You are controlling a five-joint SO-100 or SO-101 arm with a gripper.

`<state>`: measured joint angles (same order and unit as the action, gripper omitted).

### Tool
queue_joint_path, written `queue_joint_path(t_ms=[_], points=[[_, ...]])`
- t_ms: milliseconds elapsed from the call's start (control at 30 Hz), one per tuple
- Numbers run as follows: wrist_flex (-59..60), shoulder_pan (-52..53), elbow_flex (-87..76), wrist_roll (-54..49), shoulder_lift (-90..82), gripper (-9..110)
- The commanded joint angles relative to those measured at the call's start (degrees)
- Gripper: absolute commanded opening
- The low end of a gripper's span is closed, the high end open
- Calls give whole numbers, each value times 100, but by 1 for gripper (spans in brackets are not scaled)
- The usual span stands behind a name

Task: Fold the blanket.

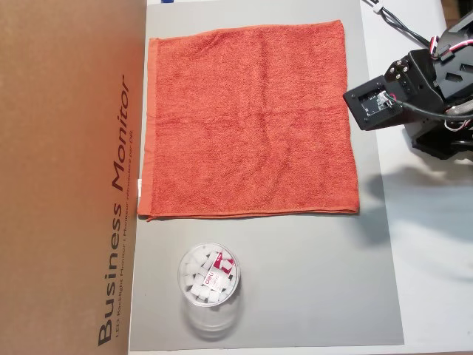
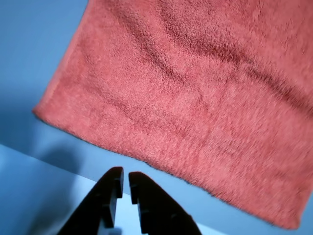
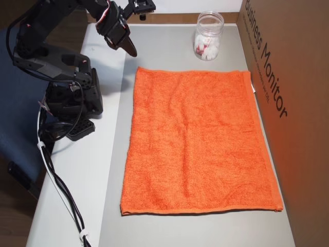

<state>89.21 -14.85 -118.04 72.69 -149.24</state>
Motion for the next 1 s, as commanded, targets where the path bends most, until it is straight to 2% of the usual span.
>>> queue_joint_path(t_ms=[0,167,367,800,967], points=[[18,-97,255,-580,-79,0],[9,-220,255,-1740,-79,0],[18,-633,255,-2391,-88,0],[35,-1775,158,-2338,-88,1],[501,-2004,176,-2417,-88,7]])
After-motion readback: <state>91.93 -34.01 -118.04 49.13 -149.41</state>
